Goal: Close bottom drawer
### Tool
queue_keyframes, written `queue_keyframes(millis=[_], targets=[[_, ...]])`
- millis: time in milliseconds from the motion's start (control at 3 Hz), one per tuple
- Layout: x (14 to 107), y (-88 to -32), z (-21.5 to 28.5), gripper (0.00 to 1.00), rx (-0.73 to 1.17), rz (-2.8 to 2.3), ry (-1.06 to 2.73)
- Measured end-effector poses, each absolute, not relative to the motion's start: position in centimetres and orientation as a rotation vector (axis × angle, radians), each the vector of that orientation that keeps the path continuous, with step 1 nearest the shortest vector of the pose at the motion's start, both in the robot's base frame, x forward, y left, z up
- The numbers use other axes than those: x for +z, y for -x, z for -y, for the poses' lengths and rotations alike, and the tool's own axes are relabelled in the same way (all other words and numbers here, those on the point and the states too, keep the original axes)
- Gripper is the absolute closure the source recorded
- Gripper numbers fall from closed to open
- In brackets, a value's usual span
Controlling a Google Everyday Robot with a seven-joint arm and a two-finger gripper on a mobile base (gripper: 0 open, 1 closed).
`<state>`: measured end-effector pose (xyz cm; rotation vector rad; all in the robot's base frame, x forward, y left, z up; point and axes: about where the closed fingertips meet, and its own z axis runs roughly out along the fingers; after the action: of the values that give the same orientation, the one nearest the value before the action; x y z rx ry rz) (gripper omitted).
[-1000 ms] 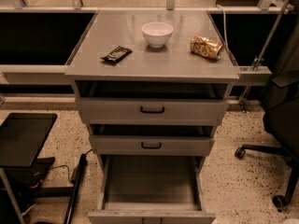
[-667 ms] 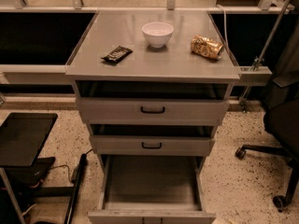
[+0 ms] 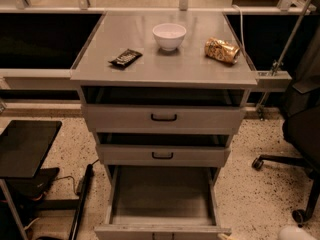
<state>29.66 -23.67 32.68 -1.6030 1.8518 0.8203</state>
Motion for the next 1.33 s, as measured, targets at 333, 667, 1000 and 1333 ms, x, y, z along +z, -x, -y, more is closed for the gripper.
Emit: queue_keyframes(millis=[333,667,1000,1333], targets=[[28.5,-28.6,19.4,0.0,1.025,-1.804,1.622],[27.7,-28.0,18.4,0.0,1.06,-1.797,1.618],[27.2,-28.5,19.9,0.0,1.072,-1.792,1.569],[25.8,-28.7,22.7,0.0,1.111,-1.773,1.451]])
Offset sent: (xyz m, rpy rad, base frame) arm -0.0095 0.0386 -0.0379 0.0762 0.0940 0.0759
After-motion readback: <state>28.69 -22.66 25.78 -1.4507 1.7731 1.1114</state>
